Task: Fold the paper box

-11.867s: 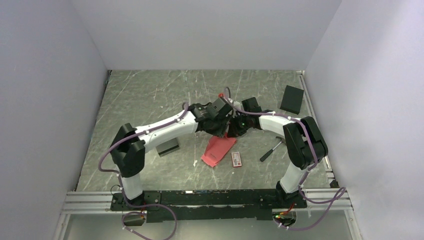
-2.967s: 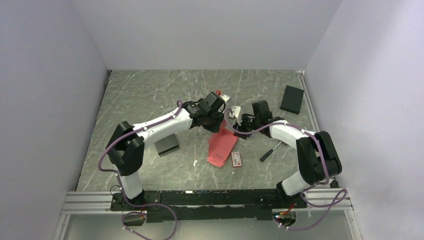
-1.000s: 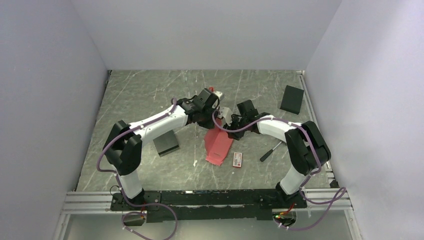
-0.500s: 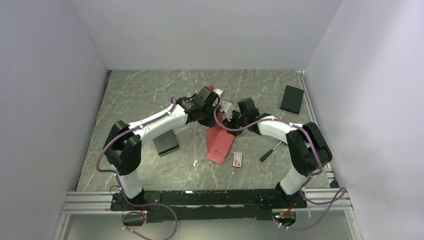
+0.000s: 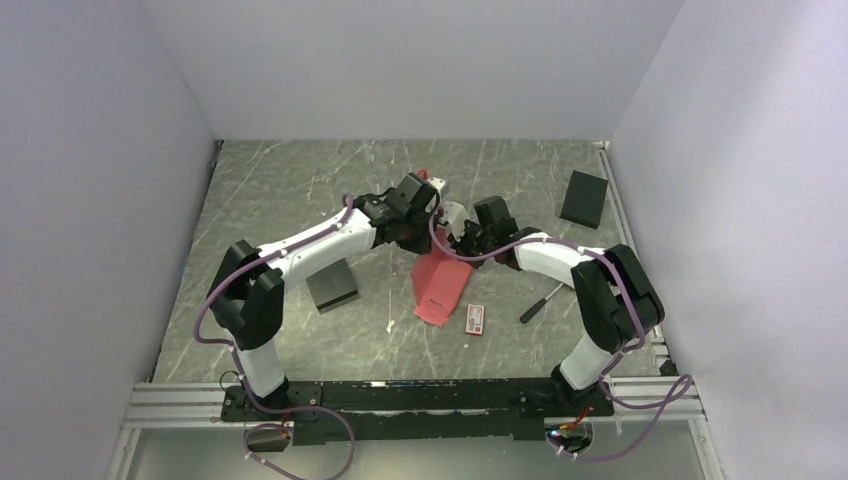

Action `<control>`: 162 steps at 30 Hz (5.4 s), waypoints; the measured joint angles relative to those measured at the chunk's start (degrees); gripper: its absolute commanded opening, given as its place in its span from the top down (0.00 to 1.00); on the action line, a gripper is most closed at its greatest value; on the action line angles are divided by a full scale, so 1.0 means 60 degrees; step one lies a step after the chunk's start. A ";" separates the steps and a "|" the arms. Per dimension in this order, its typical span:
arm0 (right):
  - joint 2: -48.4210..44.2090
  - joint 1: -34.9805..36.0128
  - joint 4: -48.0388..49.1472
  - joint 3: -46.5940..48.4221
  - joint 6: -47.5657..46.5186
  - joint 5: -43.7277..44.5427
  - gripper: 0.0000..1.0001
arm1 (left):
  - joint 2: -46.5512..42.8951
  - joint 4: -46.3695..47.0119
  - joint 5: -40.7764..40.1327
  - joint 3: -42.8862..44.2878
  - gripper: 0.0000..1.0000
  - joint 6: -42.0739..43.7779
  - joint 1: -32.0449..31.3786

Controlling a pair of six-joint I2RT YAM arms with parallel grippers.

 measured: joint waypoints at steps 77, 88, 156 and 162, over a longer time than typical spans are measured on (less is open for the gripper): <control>0.0634 0.0565 -0.1031 0.0754 -0.0346 0.1450 0.63 | 0.0160 -0.0368 -0.0040 -0.0102 1.00 -0.0138 0.0412; 0.0634 0.0572 -0.0900 0.0688 -0.0266 0.1370 0.58 | 0.0182 -0.0375 -0.0040 -0.0087 1.00 -0.0138 0.0412; 0.0091 -0.2863 -0.3060 0.1067 0.3916 -0.1581 0.68 | 0.0583 0.0408 -0.0565 0.0357 0.51 -0.0375 0.0091; 0.0091 -0.2736 -0.3286 0.1038 0.4386 -0.2065 0.60 | 0.0459 0.1362 0.0127 -0.0248 0.38 -0.0637 0.0423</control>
